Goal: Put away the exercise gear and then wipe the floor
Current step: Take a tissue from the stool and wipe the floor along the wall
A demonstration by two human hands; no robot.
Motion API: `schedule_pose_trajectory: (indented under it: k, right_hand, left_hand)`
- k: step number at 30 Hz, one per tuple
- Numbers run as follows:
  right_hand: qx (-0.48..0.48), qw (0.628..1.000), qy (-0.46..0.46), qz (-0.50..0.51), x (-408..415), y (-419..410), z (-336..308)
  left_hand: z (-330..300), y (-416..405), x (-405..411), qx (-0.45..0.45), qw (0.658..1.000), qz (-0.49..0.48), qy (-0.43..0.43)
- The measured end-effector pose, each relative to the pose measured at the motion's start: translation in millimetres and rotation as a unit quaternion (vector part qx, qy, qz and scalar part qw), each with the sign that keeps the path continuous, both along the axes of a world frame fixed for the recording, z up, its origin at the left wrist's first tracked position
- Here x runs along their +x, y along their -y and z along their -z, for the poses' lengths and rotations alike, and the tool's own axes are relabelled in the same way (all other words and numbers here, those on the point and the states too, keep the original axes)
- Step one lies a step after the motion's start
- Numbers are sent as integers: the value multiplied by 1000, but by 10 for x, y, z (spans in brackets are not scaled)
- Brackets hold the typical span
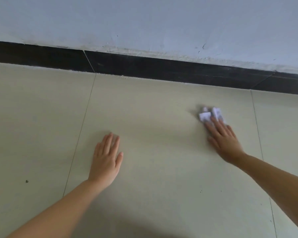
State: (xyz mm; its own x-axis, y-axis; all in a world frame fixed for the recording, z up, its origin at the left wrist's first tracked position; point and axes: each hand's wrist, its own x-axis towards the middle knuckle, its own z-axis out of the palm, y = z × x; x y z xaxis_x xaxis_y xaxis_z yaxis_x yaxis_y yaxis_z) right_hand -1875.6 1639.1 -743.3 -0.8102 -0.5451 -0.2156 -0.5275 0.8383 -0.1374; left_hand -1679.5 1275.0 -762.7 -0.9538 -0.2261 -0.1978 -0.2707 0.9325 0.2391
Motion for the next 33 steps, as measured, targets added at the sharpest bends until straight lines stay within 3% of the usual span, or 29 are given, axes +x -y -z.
schedule_pose_trajectory:
  k: [2, 3, 5, 7, 9, 11, 14, 16, 19, 20, 22, 24, 26, 30, 33]
  right_hand:
    - [-24, 963, 32, 266, -178, 170, -62]
    - [-23, 938, 34, 344, -214, 400, -75]
    - [-28, 926, 42, 374, -149, 1005, -17]
    - [-57, 965, 9, 257, 110, 1610, 81]
    - [-60, 997, 2, 47, 472, 2039, 103]
    - [-29, 986, 61, -151, 626, 2119, 64]
    - [-59, 972, 43, -222, 299, 1694, 84]
    - [-47, 987, 0, -155, -3, 1183, 122]
    - [-31, 997, -30, 64, -438, 272, 59]
    - [-25, 986, -26, 164, -536, 62, 29]
    - [-31, 929, -7, 368, -639, -42, -23]
    - [-47, 879, 7, 474, -582, 270, 5]
    - [-64, 909, 13, 412, -366, 768, 73]
    - [-74, 996, -10, 54, 304, 1648, 109]
    - [-63, 987, 53, -138, 488, 1648, 67]
  left_hand:
    - [0, -52, -8, -21, 1000, -12, -3]
    - [-6, -66, -10, -28, 999, -15, -5]
    - [-23, -68, -5, -35, 999, -15, -6]
    - [-39, -62, -14, -37, 999, -15, -2]
    - [-51, -79, -41, -38, 999, -27, 4]
    - [-69, -130, -85, -35, 998, -45, 11]
    - [-71, -241, -139, -43, 996, -76, 17]
    - [-85, -351, -194, -34, 992, -119, 19]
    - [-125, -540, -320, -7, 986, -166, -4]
    - [-133, -614, -362, -8, 990, -139, -14]
    - [-150, -791, -470, -8, 999, -47, -25]
    - [-188, -978, -611, 0, 1000, 0, -30]
    - [-229, -1114, -735, 12, 999, -15, -35]
    - [-266, -1081, -820, 28, 995, -88, -33]
    - [-262, -943, -786, 17, 995, -94, -9]
